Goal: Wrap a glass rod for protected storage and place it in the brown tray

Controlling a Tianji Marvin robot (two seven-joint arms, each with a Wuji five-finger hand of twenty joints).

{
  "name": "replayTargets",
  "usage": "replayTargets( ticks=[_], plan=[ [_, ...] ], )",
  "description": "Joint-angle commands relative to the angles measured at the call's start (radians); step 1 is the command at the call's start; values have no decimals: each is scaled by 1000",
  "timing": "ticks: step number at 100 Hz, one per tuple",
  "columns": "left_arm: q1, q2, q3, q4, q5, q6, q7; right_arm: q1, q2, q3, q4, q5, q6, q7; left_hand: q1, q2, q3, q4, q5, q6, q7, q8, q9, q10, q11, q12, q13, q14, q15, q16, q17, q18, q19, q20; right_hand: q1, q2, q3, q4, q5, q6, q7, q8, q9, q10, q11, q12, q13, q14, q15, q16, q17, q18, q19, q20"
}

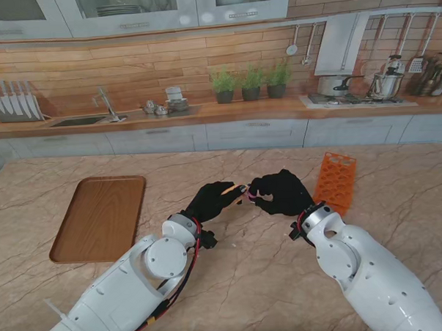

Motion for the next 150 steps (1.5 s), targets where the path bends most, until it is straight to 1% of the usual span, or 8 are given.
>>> replayTargets(
  ticks=[1, 33, 56, 81, 88, 92, 103, 150],
  plan=[
    [7, -9, -3, -7, 8, 10, 16, -10, -1, -8, -4, 1, 5, 4, -3, 48, -79, 28, 40, 16, 14, 12, 56, -51, 59, 16, -5, -59, 117, -4, 20, 1, 260, 27, 28, 45, 39, -15, 29, -74, 65, 24, 13, 11, 4, -4, -11, -14, -12, -7, -15, 6, 19, -15],
    [17, 1, -10, -44, -19, 61, -29, -19, 0, -13, -18, 12, 20, 28, 217, 202, -219, 3, -140, 63, -175, -47, 57, -28, 21, -4, -6, -10, 128, -4, 19, 29, 260, 76, 25, 41, 46, -17, 33, -73, 64, 24, 17, 11, 3, -4, -13, -16, -18, -9, -17, 6, 17, -16],
    [17, 2, -8, -47, -17, 67, -35, -27, 1, -7, -30, 9, 26, 35, 442, 36, -221, -17, -326, 37, -167, -73, 30, -13, -98, -15, -6, -2, 125, -6, 21, 11, 260, 72, 24, 39, 49, -18, 33, -71, 63, 24, 19, 11, 2, -3, -13, -16, -21, -10, -19, 7, 15, -17],
    [12, -3, -5, -33, -15, 48, -18, -32, 3, 0, -36, 4, 24, 38, 538, -70, -206, -4, -357, -22, 82, -21, 25, -23, -79, -20, -6, 5, 124, -10, 19, 17, 260, 54, 23, 38, 52, -18, 35, -70, 62, 24, 22, 10, 2, -2, -13, -15, -22, -11, -19, 7, 14, -18],
    [13, -6, -5, -30, -16, 42, -10, -33, 3, 2, -37, 4, 24, 40, 540, -91, -188, 8, -352, -13, 118, 2, 26, -31, -74, -19, -6, 6, 124, -11, 18, 20, 260, 48, 23, 37, 52, -18, 35, -68, 62, 23, 23, 10, 2, -2, -13, -16, -22, -11, -19, 7, 14, -18],
    [12, -9, -5, -26, -17, 37, -1, -33, 4, 2, -38, 4, 23, 41, 368, -179, 120, -18, -343, -10, 136, 8, 32, -38, -70, -19, -6, 5, 124, -12, 19, 17, 260, 42, 23, 37, 53, -18, 36, -67, 62, 23, 23, 11, 2, -2, -13, -16, -22, -11, -19, 7, 14, -18],
    [14, -11, -6, -28, -29, 33, -1, -33, 4, 3, -38, 5, 22, 46, 303, -254, 289, -23, -319, -10, 141, 1, 47, -48, -65, -17, -6, 5, 124, -11, 18, 20, 260, 32, 23, 37, 54, -18, 37, -66, 61, 22, 24, 10, 1, -2, -13, -16, -23, -11, -19, 7, 14, -18],
    [21, -19, -14, -33, -47, 29, 21, -31, 6, 8, -37, 2, 12, 47, 194, -403, 571, 5, -236, 80, 242, 78, 62, -19, -18, -31, -6, -9, 112, -14, 11, 25, 260, -89, 25, 37, 56, -18, 37, -59, 60, 20, 26, 12, 0, 0, -13, -16, -23, -10, -22, 7, 10, -19]
  ],
)
